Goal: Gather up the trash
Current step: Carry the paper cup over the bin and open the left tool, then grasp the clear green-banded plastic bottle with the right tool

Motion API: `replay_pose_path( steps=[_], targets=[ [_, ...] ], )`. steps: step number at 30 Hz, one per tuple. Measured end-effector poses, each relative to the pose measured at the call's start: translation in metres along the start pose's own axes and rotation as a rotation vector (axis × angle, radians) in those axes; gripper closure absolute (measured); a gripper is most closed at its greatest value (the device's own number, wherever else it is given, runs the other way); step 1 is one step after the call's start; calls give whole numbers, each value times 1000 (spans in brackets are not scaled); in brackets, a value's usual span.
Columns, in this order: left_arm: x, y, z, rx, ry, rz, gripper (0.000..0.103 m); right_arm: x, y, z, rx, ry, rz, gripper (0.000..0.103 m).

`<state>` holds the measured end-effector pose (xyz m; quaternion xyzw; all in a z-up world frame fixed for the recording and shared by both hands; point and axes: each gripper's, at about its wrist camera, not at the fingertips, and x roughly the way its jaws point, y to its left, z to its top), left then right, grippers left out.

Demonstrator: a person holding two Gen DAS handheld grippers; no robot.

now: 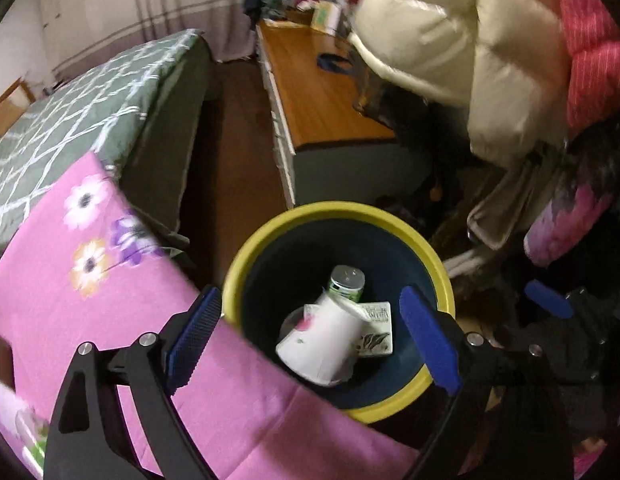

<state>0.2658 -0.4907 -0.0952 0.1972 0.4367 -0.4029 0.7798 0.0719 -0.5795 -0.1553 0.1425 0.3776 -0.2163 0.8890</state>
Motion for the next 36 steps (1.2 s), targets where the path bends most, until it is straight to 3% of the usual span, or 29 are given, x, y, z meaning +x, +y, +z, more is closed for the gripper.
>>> replay_pose_path(
  steps=[3,8,13,17,25,29,36],
  targets=[
    [-44,17,-15,-50,-91,34,11,-1,9,2,-11,-1,10,41],
    [-135,54,-68,-170,-266,98,5,-2,32,5,-43,-5,42,41],
    [-210,100,-142,-316,-380,222,5,-1,72,8,-110,-3,96,41],
    [-253,138,-209,-449,-424,395,5,-2,119,10,-182,-3,161,41],
    [-308,192,-318,-701,-490,561,5,-13,233,7,-362,-5,324,41],
    [-315,203,-345,-721,-484,622,5,-17,286,10,-426,-6,392,41],
    [-312,212,-364,-732,-476,609,5,-16,368,14,-490,19,479,41]
  ],
)
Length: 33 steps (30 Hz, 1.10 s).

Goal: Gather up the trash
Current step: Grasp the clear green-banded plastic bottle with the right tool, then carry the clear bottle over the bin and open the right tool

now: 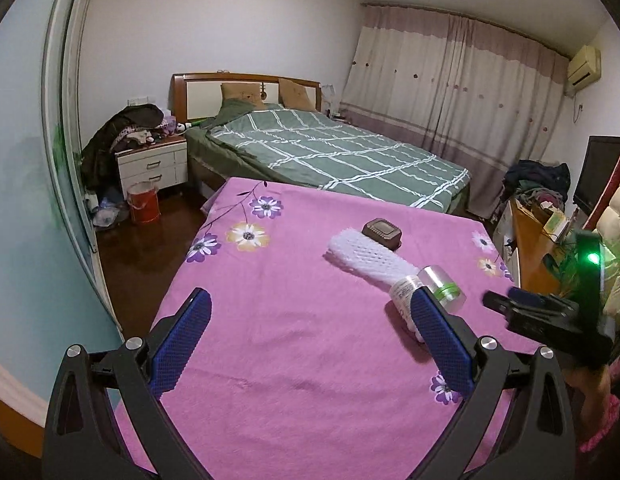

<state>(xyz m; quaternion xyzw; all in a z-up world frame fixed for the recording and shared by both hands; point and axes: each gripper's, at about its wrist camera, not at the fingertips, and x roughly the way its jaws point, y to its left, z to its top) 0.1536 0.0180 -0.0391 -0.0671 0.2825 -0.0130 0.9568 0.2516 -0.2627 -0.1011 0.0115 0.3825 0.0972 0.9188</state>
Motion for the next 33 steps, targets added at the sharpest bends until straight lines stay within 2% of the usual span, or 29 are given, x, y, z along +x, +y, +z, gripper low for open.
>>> replay_pose_path(
  steps=[7,18,20,21,22,33],
  targets=[
    [8,-4,-4,1,15,-7,5,42,18,13,-8,64,-29,41],
    [22,-15,-11,19,55,-35,5,81,16,11,5,109,-43,41],
    [25,-19,-11,29,62,-39,5,85,15,10,10,115,-29,45],
    [26,-19,-11,31,63,-39,5,86,14,10,15,118,-16,52],
    [28,-21,-11,34,66,-39,5,87,13,9,17,122,-12,54],
    [40,-34,-16,59,98,-54,5,57,-6,0,65,74,6,55]
  ],
)
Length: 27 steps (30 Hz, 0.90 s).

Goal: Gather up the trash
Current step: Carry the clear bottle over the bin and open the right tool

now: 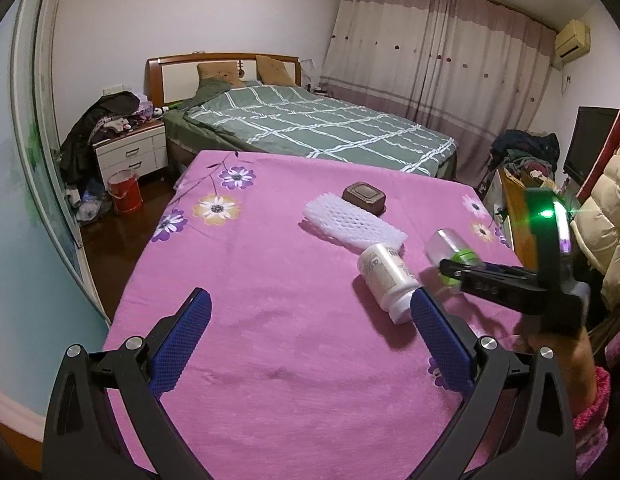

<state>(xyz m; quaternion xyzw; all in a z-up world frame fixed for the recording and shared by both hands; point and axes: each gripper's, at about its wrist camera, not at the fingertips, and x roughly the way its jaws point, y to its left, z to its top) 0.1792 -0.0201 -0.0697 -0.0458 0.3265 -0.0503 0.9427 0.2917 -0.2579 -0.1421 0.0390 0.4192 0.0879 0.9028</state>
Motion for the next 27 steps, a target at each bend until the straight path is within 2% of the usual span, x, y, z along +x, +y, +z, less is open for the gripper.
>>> replay_pose_path(
  steps=[7,16,25,26,27],
  targets=[
    [9,-13,-2,23,18,-20,5,-38,-51,-18,94,-50,-69,55],
    [12,-33,-3,59,26,-38,5,-79,-159,-51,296,-84,-253,55],
    [14,-53,-2,95,37,-51,5,-88,-228,-77,411,-46,-377,54],
    [16,-55,-3,101,42,-54,5,-89,-232,-79,420,-48,-382,53],
    [17,-57,-3,104,45,-56,5,-90,-236,-80,429,-50,-388,48]
  ],
)
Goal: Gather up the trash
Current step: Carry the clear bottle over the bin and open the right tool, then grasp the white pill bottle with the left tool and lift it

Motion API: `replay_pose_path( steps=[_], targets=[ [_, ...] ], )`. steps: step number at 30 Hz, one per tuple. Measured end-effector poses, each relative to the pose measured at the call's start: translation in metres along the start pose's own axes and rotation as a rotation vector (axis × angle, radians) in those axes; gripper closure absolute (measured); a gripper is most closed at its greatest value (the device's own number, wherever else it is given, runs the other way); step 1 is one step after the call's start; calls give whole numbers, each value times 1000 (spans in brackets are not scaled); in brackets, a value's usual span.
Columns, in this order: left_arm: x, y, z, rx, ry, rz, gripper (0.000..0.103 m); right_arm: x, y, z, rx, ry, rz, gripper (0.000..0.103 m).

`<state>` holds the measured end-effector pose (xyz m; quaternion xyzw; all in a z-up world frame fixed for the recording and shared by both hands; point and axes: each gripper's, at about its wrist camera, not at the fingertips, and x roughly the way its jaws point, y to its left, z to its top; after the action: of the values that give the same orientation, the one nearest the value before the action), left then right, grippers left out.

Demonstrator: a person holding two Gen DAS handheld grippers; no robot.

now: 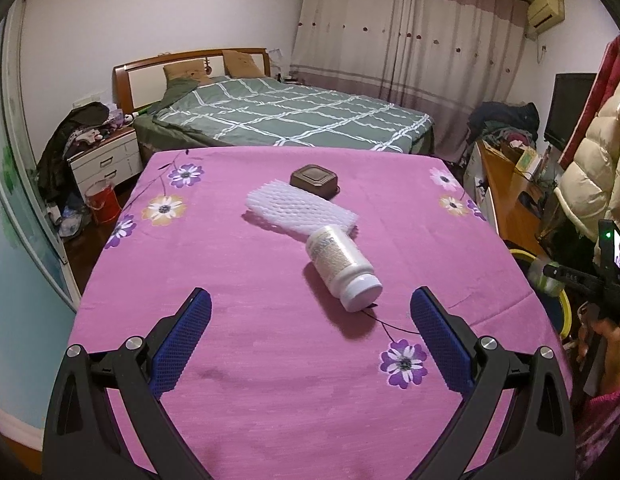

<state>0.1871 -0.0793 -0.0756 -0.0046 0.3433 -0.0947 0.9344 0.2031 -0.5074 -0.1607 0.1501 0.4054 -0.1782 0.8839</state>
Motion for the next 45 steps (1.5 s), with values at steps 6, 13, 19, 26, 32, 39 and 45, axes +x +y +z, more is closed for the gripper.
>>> replay_pose_path(
  steps=[6,13,19,26,32,39,45],
  targets=[
    [14,-7,-3,20,30,-7,5,-1,-7,-1,-1,-22,-11,44],
    [41,-12,-12,28,88,-38,5,-2,0,1,-12,-24,-10,44],
    [68,-16,-15,30,133,-64,5,-1,3,1,-16,-24,-6,44],
    [104,-31,-11,29,207,-160,5,-1,2,2,-12,-26,2,44],
    [111,-37,10,93,178,-121,5,1,-2,3,-9,-23,3,44],
    [119,-34,32,440,184,-228,5,4,-7,4,4,-20,15,43],
    [128,-11,56,493,222,-400,5,9,-7,5,6,-7,19,42]
  ],
)
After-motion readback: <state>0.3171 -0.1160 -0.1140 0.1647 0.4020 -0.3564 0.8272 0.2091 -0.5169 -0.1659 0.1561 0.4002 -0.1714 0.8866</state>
